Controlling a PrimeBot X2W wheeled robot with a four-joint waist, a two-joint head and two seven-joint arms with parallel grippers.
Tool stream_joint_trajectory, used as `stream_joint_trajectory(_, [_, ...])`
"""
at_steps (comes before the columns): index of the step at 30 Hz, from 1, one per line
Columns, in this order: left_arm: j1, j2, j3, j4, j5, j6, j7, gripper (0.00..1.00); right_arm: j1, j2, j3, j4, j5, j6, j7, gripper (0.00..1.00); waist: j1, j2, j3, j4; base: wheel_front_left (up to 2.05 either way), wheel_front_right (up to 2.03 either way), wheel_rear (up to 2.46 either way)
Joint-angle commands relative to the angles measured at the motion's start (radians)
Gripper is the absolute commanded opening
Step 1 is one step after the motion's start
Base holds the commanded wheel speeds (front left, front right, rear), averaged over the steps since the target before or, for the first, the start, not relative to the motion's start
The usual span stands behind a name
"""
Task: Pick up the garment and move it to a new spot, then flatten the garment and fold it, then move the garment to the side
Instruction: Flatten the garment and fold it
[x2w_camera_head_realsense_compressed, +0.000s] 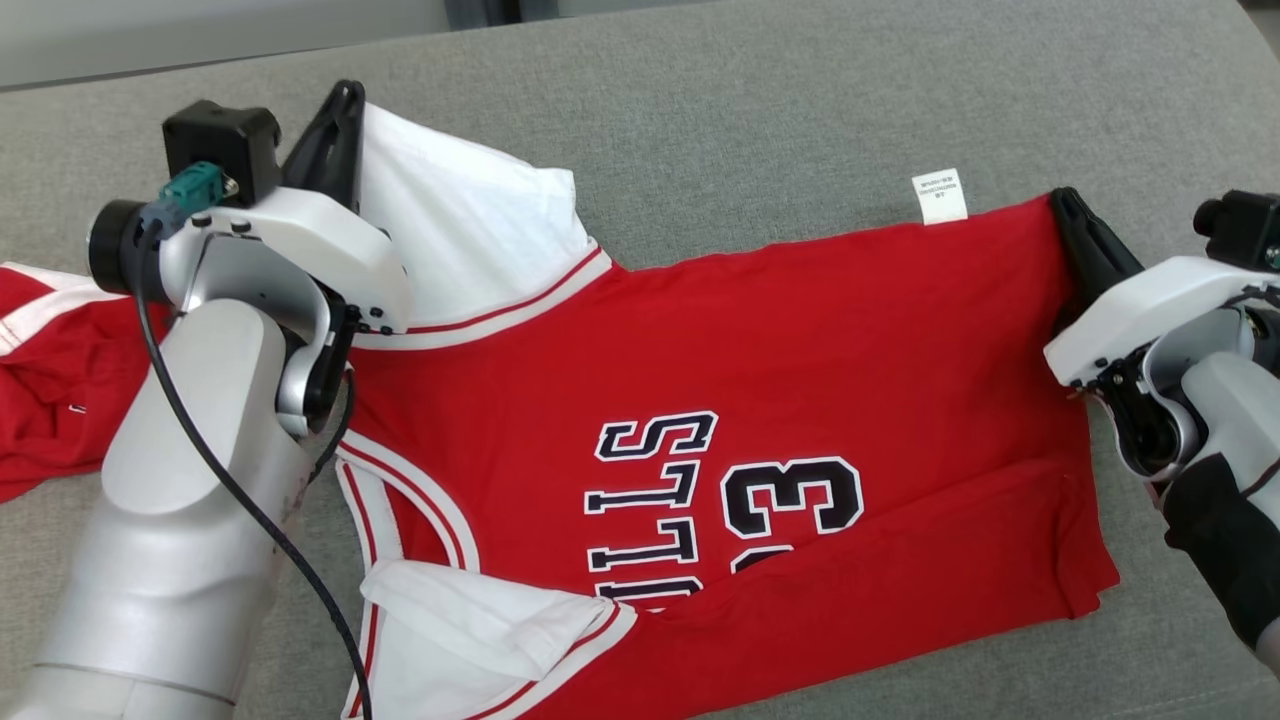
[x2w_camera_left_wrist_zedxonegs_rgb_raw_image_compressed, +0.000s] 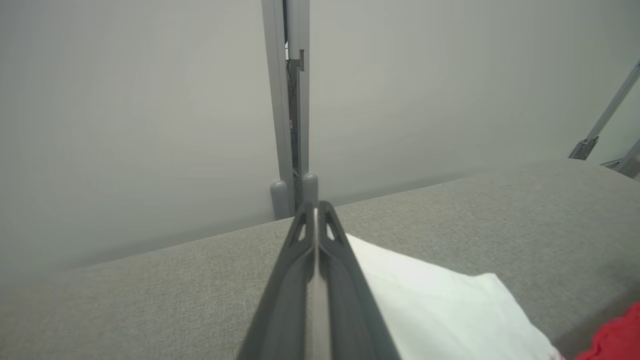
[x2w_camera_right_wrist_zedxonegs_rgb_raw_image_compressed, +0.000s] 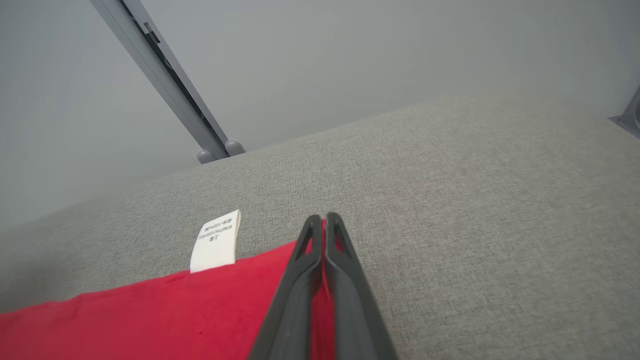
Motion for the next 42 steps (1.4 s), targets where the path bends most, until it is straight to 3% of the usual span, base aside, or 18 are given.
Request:
stream_joint_trajectory(1, [0.008, -0.001, 0.002, -0.003, -0.008, -0.002, -0.007, 0.00, 0.018, -0.008, -0.003, 0.004, -0.006, 0.001, -0.005, 0.00, 0.0000, 0.0000, -0.006, 0.004, 0.00, 0.00, 0.00])
stream_joint_trajectory(7, [0.070, 0.001, -0.018, -0.015, -0.024, -0.033, -0.015, 0.00, 0.070, -0.009, -0.039, 0.010, -0.029, 0.001, -0.005, 0.00, 0.0000, 0.0000, -0.044, 0.015, 0.00, 0.00, 0.00])
stream_joint_trajectory(17, [0.204, 0.021, -0.016, -0.127, -0.056, -0.029, -0.030, 0.00, 0.154, -0.018, -0.038, -0.015, -0.055, 0.001, -0.004, 0.00, 0.0000, 0.0000, -0.113, 0.021, 0.00, 0.00, 0.00])
stream_joint_trajectory(22, [0.296, 0.036, -0.015, -0.225, -0.076, -0.017, -0.009, 0.00, 0.211, -0.031, -0.040, -0.035, -0.064, 0.001, -0.004, 0.00, 0.0000, 0.0000, -0.157, 0.035, 0.00, 0.00, 0.00])
stream_joint_trajectory(36, [0.559, 0.101, -0.067, -0.427, -0.126, -0.050, 0.079, 0.00, 0.368, -0.084, -0.002, -0.097, -0.035, 0.001, 0.003, 0.00, 0.0000, 0.0000, -0.269, 0.084, 0.00, 0.00, 0.00])
stream_joint_trajectory(42, [0.632, 0.130, -0.083, -0.490, -0.130, -0.041, 0.107, 0.00, 0.393, -0.115, 0.018, -0.111, -0.014, 0.001, 0.025, 0.00, 0.0000, 0.0000, -0.287, 0.095, 0.00, 0.00, 0.00])
